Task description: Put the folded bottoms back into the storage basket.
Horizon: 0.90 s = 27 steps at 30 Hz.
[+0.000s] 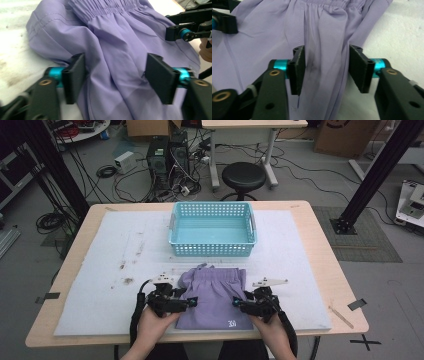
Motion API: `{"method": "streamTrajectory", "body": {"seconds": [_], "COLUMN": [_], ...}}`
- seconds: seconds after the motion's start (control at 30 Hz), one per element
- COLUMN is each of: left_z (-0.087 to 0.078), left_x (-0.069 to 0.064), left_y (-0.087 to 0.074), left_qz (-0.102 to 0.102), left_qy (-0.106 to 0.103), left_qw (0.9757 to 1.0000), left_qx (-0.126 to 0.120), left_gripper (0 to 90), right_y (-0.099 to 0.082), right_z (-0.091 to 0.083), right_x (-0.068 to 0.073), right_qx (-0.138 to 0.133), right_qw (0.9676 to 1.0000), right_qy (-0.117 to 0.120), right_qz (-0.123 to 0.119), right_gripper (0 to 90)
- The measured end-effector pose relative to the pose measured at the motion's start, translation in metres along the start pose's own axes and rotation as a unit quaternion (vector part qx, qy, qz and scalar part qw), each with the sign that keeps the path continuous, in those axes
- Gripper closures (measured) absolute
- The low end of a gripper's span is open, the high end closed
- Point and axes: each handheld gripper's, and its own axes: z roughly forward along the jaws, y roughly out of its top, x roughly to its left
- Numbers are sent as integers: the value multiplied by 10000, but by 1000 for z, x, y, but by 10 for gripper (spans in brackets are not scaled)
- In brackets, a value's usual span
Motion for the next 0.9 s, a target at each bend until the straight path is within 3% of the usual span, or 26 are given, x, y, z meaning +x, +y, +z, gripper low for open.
{"method": "streamTrajectory", "body": {"seconds": [0.2, 0.4, 0.63, 0.77, 0.9], "left_z": [4, 8, 1, -8, -17], "left_x": [1, -2, -4, -8, -6], "left_y": [2, 4, 10, 19, 28], "left_qz": [-86, 46, 276, 516, 489], "left_qy": [-20, -132, -176, -111, -153], "left_qw": [9999, 9998, 9995, 9985, 9983], "left_qx": [53, 132, 2, -112, -290], "left_gripper": [610, 816, 857, 858, 859], "right_y": [1, 4, 9, 15, 24], "right_z": [3, 6, -1, -6, -12], "right_x": [-2, -2, -3, -2, -1], "right_qx": [22, 94, -115, -220, -402], "right_qw": [10000, 9996, 9989, 9982, 9973], "right_qy": [66, 275, 450, 527, 570], "right_qz": [-16, -37, -117, -186, -234], "right_gripper": [721, 838, 858, 861, 863]}}
